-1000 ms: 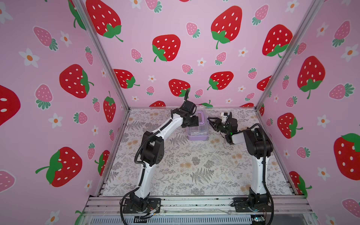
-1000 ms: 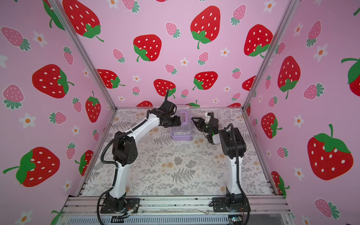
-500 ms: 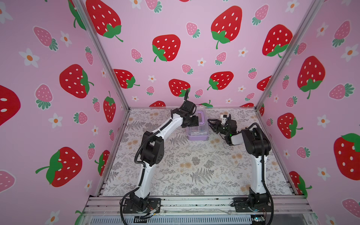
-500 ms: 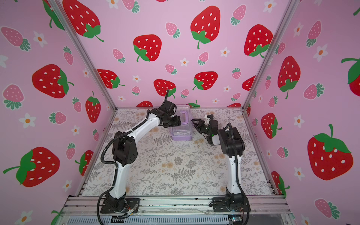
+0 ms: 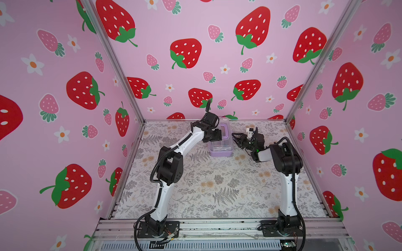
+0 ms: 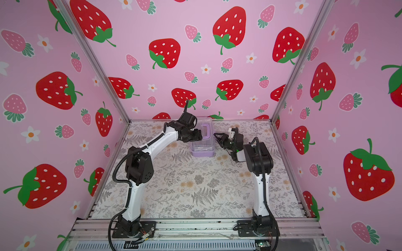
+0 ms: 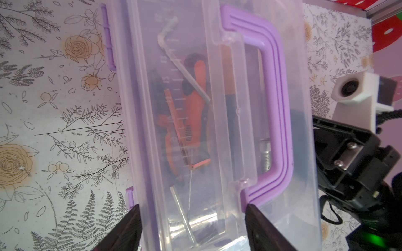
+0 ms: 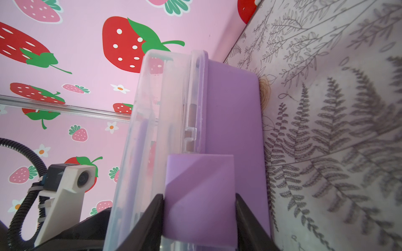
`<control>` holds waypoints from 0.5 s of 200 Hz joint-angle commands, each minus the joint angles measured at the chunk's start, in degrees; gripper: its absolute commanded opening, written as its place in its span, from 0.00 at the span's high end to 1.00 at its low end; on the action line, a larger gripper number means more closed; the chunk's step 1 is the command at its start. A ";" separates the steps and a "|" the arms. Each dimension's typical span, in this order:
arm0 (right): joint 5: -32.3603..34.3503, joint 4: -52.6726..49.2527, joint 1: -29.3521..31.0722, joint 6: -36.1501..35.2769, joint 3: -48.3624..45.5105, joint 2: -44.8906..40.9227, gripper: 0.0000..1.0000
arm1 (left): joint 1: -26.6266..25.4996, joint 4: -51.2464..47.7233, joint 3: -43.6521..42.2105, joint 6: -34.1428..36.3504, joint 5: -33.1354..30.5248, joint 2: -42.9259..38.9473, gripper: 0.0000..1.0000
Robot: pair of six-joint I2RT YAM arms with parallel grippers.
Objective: Pack the tool kit
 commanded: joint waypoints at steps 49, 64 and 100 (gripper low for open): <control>1.39 -4.56 0.93 -0.69 -0.45 1.96 0.43 | -1.27 -0.35 1.37 -0.29 4.79 2.96 0.25; 1.29 -4.33 0.95 -0.44 -0.42 2.24 0.43 | -1.31 -0.36 1.54 -0.29 4.72 3.03 0.25; 1.25 -4.25 0.67 -0.35 -0.48 2.16 0.41 | -1.20 -0.74 1.97 -0.21 4.88 3.30 0.25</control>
